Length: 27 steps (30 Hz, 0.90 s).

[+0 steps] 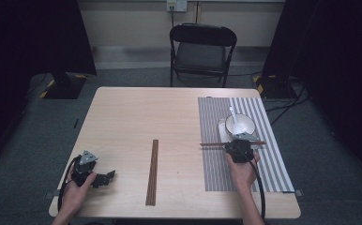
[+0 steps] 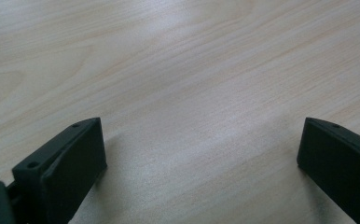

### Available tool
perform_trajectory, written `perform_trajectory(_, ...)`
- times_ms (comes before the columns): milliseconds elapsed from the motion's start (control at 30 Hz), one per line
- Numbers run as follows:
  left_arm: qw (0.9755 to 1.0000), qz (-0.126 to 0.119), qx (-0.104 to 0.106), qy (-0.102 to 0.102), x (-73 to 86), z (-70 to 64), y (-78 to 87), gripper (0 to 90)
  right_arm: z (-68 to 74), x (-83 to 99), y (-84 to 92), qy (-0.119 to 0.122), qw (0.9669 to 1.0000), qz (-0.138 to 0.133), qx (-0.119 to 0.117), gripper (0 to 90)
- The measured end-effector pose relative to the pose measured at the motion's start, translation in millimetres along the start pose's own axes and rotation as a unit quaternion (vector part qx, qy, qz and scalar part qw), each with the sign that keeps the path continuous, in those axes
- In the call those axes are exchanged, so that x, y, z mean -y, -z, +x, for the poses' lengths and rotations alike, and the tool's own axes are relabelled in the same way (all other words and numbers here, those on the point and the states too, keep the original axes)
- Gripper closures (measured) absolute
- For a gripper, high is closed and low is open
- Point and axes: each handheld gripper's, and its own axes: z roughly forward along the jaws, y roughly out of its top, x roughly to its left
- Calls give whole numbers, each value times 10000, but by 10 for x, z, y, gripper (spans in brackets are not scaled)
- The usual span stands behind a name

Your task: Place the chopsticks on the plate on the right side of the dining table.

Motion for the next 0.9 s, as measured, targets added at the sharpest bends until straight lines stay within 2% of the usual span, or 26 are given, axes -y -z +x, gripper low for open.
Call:
perform_trajectory(367, 10000, -4, -3, -4, 0, 1, 0, 5, 318, -147, -21, 111, 9992, -161, -350, 708)
perform_trajectory(500, 10000, -15, -2, 20, 0, -3, -2, 5, 439, -184, -35, 171, 9993, -114, -311, 662)
perform_trajectory(900, 10000, -4, 2, 3, 0, 0, 0, 5, 816, -244, -177, 390, 9966, -85, -725, 801)
